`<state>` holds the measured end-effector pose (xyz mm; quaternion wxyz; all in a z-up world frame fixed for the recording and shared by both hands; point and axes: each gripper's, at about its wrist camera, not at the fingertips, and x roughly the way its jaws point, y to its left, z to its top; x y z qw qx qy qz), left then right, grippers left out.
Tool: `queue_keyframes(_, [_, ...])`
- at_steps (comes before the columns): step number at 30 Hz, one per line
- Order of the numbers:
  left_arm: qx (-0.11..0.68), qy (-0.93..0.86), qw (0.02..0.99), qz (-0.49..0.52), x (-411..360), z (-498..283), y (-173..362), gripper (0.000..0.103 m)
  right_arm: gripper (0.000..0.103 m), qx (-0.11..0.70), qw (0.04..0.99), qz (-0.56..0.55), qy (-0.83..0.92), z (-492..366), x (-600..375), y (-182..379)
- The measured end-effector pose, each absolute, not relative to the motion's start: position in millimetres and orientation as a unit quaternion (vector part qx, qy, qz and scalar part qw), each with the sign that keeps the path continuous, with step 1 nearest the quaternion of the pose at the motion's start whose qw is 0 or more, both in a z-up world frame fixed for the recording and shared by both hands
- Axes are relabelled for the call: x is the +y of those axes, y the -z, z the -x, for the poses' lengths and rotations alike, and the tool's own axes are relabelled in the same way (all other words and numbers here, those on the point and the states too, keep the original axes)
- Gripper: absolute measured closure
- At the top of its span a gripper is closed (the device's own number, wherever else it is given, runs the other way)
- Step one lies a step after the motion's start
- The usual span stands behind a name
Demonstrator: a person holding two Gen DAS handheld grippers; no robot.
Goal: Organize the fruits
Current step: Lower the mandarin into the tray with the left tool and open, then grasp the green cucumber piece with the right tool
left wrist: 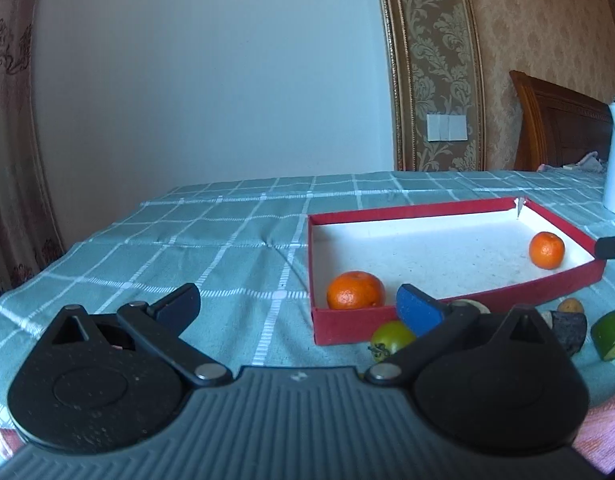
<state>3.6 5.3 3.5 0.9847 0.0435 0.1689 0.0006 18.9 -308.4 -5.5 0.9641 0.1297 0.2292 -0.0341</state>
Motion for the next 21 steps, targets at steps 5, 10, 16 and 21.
queue_keyframes(5, [0.192,0.002,0.981,-0.023,14.1,-10.4,-2.5,0.000,0.002,0.227,0.965,-0.129,0.035,-17.5,-309.0,5.7])
queue_keyframes(10, [0.193,-0.003,0.981,-0.008,18.7,-11.0,-2.2,0.000,0.002,0.218,0.967,-0.127,0.038,-14.3,-309.2,4.9])
queue_keyframes(16, [0.186,-0.030,0.982,0.003,24.2,-7.7,-3.6,0.000,0.002,0.194,0.975,-0.104,0.036,-5.5,-302.5,0.8])
queue_keyframes(21, [0.185,-0.028,0.982,0.010,26.7,-7.9,-4.0,0.000,0.002,0.206,0.975,-0.085,0.025,3.0,-294.2,-12.5])
